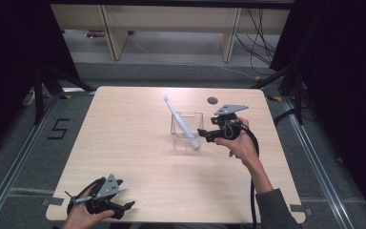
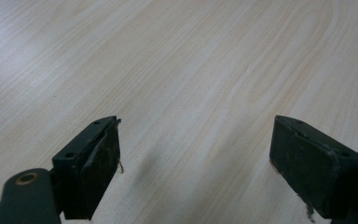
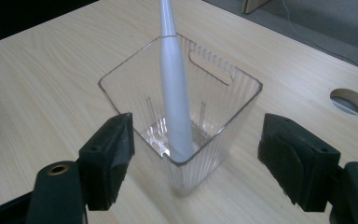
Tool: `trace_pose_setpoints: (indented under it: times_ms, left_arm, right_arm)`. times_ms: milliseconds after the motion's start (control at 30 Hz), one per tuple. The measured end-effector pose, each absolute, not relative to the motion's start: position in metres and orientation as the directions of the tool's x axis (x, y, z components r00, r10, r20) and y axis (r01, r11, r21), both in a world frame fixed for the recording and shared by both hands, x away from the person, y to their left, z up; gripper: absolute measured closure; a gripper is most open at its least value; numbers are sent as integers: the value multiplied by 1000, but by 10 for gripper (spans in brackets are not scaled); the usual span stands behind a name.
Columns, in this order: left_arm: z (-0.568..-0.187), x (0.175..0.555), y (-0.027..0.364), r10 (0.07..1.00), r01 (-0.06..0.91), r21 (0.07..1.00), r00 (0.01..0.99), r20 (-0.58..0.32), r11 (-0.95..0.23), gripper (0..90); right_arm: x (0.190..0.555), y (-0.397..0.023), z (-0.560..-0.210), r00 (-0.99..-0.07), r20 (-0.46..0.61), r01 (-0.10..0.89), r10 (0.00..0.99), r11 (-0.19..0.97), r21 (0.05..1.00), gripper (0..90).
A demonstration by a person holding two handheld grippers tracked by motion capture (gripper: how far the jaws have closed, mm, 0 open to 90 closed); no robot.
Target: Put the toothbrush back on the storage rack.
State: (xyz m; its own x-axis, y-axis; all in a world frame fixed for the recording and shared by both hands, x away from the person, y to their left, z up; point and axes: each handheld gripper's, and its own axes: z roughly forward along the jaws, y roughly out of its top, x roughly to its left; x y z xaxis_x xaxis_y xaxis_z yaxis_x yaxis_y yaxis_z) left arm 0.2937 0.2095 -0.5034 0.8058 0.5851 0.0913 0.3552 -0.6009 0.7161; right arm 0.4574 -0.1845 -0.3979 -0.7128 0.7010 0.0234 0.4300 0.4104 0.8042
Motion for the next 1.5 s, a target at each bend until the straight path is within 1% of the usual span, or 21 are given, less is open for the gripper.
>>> trace_pose_setpoints:
  times_ms: [33, 67, 133, 167, 300, 400, 433, 467, 500, 733, 800, 833, 867, 900, 967, 1133, 1300, 1367, 1400, 1433, 1500]
  left_arm:
    - [-503, 294, 210, 580, 349, 711, 809, 101, -611, 157]
    - [-503, 293, 209, 585, 355, 713, 806, 95, -605, 157]
    - [-503, 293, 209, 587, 358, 712, 804, 93, -604, 157]
    - [-503, 293, 210, 584, 355, 712, 806, 95, -606, 157]
    - [-504, 294, 210, 586, 360, 712, 806, 88, -602, 157]
    - [-503, 294, 210, 585, 355, 714, 806, 93, -603, 157]
    - [-503, 294, 210, 581, 354, 709, 808, 97, -610, 157]
    - [-503, 293, 209, 583, 356, 713, 807, 91, -604, 157]
    - [-503, 293, 209, 587, 360, 713, 804, 90, -602, 157]
    - [-504, 293, 209, 588, 363, 711, 804, 88, -603, 157]
    - [-504, 293, 209, 589, 364, 710, 803, 89, -603, 158]
    - [-504, 293, 210, 591, 363, 712, 802, 90, -602, 158]
    - [-503, 294, 211, 581, 357, 707, 808, 95, -611, 158]
    - [-504, 294, 211, 587, 357, 712, 804, 96, -604, 158]
    - [-503, 294, 211, 591, 362, 711, 802, 92, -602, 157]
    - [-504, 293, 209, 589, 361, 712, 803, 93, -603, 158]
    - [-503, 293, 211, 589, 357, 710, 802, 101, -607, 158]
    - [-503, 293, 210, 592, 361, 713, 801, 94, -601, 158]
    - [-502, 293, 210, 588, 357, 714, 803, 94, -602, 158]
    - [-503, 293, 210, 591, 360, 715, 801, 92, -599, 158]
    - [-503, 294, 211, 586, 354, 708, 804, 104, -611, 158]
  right_arm:
    - [455, -185, -398, -700, 44, 453, 712, 396, 799, 271]
    - [456, -187, -399, -712, 32, 432, 701, 401, 808, 268]
    - [454, -190, -398, -703, 30, 439, 711, 400, 804, 264]
    - [452, -190, -398, -691, 56, 466, 720, 385, 797, 261]
    - [451, -195, -401, -698, 26, 437, 716, 398, 807, 239]
    - [448, -196, -403, -690, 51, 464, 722, 386, 797, 233]
    - [449, -198, -405, -696, 32, 442, 717, 393, 807, 229]
    - [447, -197, -406, -682, 57, 465, 729, 373, 803, 225]
    - [448, -199, -406, -693, 34, 450, 720, 396, 801, 224]
    - [442, -205, -407, -678, 68, 464, 732, 355, 812, 216]
    - [440, -207, -409, -680, 53, 455, 731, 365, 812, 215]
    - [437, -205, -410, -667, 74, 472, 741, 343, 812, 213]
    - [438, -208, -410, -684, 43, 446, 728, 370, 815, 211]
    - [435, -208, -410, -676, 64, 462, 734, 355, 813, 211]
    - [434, -210, -411, -687, 44, 437, 725, 365, 822, 210]
    - [424, -213, -415, -665, 72, 466, 743, 338, 818, 208]
    - [420, -220, -417, -673, 52, 442, 737, 345, 828, 207]
    - [417, -221, -419, -666, 54, 448, 744, 341, 827, 206]
    - [415, -221, -419, -660, 82, 469, 747, 324, 822, 206]
    - [416, -224, -420, -668, 54, 443, 742, 339, 830, 205]
    - [414, -225, -422, -664, 63, 443, 745, 325, 836, 204]
